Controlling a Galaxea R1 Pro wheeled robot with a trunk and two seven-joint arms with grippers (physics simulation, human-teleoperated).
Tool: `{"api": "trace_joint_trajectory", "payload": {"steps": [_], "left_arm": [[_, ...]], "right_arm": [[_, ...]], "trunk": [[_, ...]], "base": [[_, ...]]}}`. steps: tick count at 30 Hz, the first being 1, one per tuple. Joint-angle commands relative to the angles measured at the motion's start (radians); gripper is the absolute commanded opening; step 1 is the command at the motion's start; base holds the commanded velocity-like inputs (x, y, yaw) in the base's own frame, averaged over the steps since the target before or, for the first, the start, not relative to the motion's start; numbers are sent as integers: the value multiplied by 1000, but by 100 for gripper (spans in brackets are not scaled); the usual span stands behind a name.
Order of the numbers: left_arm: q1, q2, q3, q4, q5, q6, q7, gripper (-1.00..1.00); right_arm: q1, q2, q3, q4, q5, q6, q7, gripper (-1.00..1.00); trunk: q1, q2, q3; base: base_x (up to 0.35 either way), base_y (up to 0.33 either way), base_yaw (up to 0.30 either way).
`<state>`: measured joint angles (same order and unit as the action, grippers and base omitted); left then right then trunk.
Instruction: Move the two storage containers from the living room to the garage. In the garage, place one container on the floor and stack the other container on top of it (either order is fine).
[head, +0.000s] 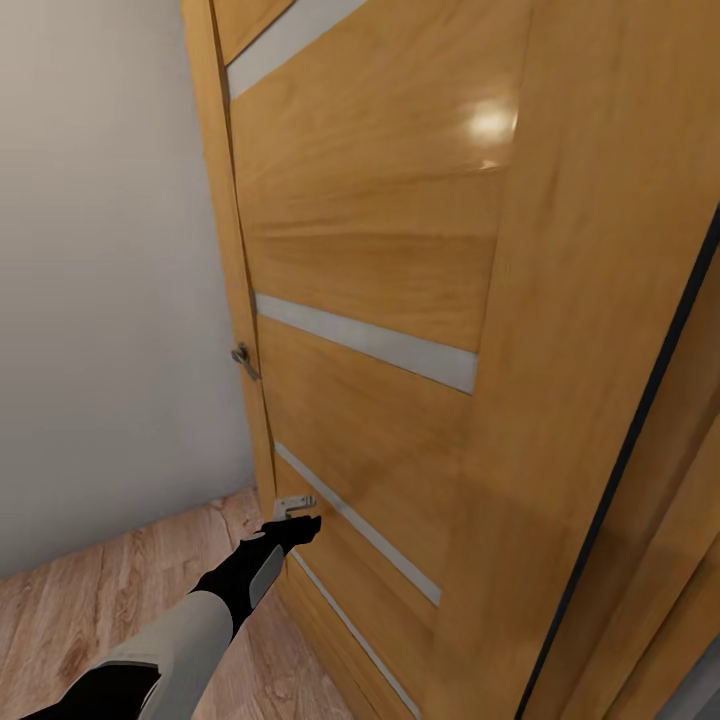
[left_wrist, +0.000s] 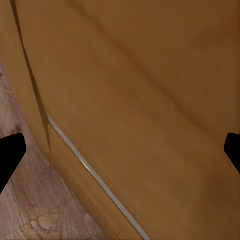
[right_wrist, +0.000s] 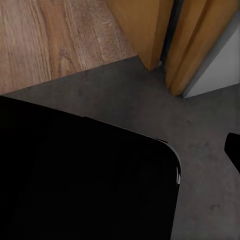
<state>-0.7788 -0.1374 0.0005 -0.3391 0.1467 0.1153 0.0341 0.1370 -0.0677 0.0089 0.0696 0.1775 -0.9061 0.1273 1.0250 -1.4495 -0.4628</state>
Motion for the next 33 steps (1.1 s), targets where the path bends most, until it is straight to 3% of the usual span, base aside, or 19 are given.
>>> {"api": "trace_joint_trajectory", "payload": {"steps": [1, 15, 33], "left_arm": [[0, -1, 1, -4, 11, 6, 1, 100], [0, -1, 1, -4, 11, 6, 1, 100], [0, -2, 1, -4, 11, 6, 1, 100]], "right_arm": [[0, 0, 0, 1, -1, -4, 3, 100], [0, 0, 0, 1, -1, -2, 3, 100], [0, -1, 0, 1, -1, -2, 3, 100]], "trunk": [[0, 0, -1], [0, 0, 0], [0, 0, 8]], "base": [[0, 0, 0], [0, 0, -16], [0, 0, -233]]}}
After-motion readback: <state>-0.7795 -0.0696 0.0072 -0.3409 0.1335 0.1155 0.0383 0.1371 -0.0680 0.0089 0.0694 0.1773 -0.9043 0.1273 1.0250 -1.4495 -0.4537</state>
